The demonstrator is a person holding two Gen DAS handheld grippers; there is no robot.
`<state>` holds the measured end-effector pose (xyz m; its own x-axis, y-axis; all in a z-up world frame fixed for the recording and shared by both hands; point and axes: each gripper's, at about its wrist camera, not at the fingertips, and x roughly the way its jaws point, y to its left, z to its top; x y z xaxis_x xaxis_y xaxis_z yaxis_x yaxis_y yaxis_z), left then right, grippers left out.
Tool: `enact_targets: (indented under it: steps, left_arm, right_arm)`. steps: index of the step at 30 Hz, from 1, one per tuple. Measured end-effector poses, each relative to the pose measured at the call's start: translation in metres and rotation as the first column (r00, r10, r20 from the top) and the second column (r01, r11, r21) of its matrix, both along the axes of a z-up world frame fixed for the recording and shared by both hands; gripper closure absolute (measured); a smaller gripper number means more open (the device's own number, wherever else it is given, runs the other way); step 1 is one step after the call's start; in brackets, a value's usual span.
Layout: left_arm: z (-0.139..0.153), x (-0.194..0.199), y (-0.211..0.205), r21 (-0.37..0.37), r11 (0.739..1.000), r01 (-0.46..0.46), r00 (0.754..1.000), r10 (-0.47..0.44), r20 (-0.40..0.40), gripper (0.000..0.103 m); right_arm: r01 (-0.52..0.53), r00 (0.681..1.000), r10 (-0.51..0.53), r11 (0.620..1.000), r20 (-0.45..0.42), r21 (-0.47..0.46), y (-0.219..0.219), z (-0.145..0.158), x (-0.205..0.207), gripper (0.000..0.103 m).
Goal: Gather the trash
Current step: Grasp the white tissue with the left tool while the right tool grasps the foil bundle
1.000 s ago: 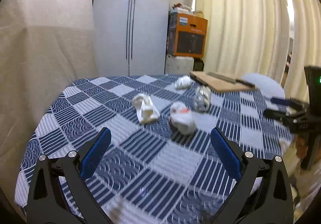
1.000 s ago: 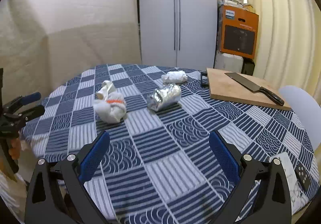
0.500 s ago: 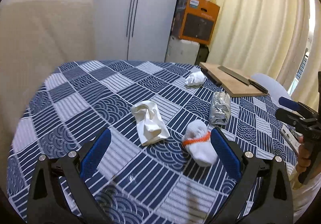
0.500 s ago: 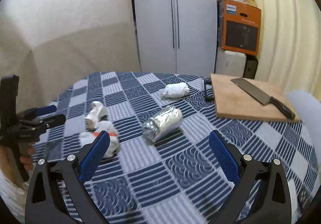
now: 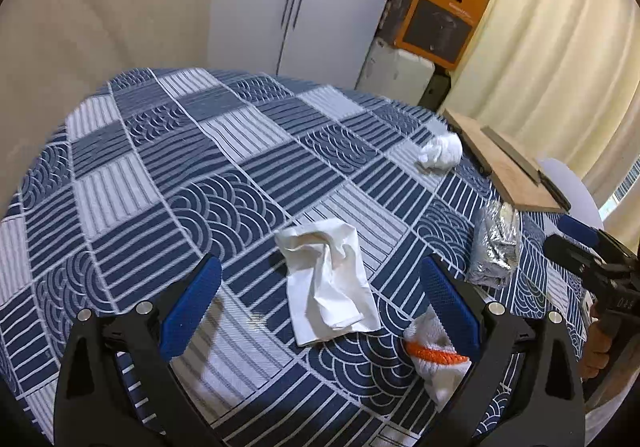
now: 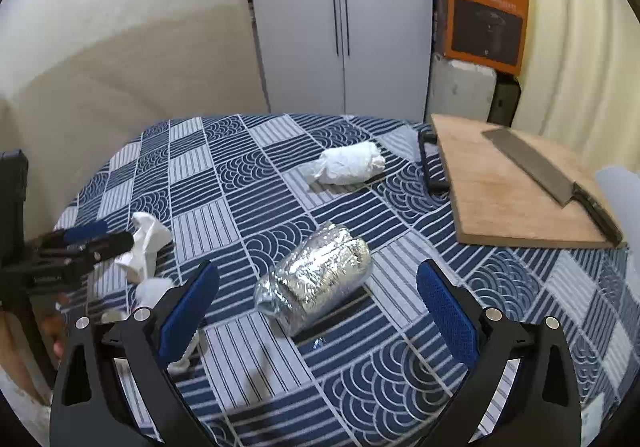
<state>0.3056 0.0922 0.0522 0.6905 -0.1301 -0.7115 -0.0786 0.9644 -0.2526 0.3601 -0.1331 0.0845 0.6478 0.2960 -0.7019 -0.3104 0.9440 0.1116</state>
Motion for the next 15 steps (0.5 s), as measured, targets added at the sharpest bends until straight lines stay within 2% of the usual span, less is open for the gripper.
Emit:
enact_targets:
  steps: [6, 10, 15]
  left_arm:
    - [-0.017, 0.016, -0.005, -0.01, 1.0, 0.03, 0.998, -0.03, -0.052, 0.006]
    - [-0.025, 0.021, -0.003, 0.013, 1.0, 0.015, 0.998, -0.014, -0.065, 0.006]
    - [-0.027, 0.024, -0.005, 0.039, 0.999, -0.003, 0.997, 0.006, -0.073, 0.011]
  right_arm:
    - [0.012, 0.998, -0.01, 0.999, -0.056, 0.032, -0.003, -0.025, 0.024, 0.008]
    - [0.003, 0.993, 0.006, 0.997, -0.114, 0.077, -0.006, -0.042, 0.034, 0.008]
    - [0.017, 0.992, -0.002, 0.993, -0.125, 0.116, -0.012, -0.052, 0.04, 0.008]
